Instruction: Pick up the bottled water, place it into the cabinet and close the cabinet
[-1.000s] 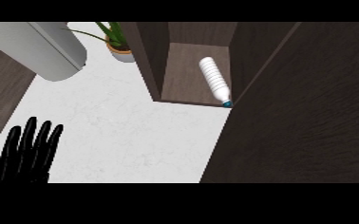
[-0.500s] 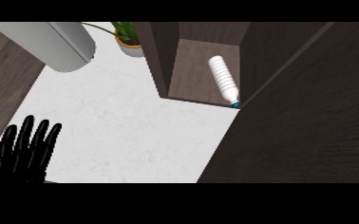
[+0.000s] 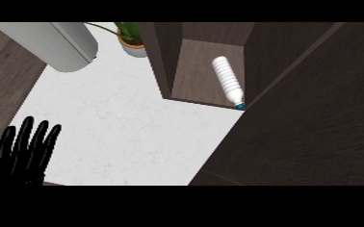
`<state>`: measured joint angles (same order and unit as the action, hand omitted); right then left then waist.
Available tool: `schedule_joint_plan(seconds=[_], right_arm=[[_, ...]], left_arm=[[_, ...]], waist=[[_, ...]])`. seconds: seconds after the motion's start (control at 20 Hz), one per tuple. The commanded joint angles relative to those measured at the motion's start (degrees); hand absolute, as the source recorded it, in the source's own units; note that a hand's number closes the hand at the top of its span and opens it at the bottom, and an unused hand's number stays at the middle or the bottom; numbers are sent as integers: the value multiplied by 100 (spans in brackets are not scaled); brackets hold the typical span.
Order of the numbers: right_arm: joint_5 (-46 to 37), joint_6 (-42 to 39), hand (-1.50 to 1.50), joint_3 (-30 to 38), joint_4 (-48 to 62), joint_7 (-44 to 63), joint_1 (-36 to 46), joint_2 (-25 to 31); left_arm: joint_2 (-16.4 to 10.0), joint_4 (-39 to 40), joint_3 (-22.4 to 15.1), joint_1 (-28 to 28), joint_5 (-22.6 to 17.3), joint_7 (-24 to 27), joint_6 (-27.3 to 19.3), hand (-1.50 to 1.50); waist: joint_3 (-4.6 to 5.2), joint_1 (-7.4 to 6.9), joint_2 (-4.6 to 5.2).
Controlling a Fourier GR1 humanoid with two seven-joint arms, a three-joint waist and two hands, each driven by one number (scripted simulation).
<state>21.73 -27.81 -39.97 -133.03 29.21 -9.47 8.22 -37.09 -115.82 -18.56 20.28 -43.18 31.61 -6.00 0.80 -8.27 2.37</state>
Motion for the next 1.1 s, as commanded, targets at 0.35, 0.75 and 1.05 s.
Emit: schedule_joint_plan(seconds=[0.35,0.75,1.05], right_arm=[[-199,1812,150,1198,878,-520,306,-789],[5,3131,150,1981,2368,-704,2148,-810],[343,4065,150,2383,4250,-1009,3993,-819]], left_arm=[[21,12,156,105,-94,77,35,-150],[-76,47,82,151,-114,14,279,-150],[-168,115,228,236,-258,7,491,-150]], waist=[[-28,175,7],[-49,-84,-13],[-68,-85,-60]])
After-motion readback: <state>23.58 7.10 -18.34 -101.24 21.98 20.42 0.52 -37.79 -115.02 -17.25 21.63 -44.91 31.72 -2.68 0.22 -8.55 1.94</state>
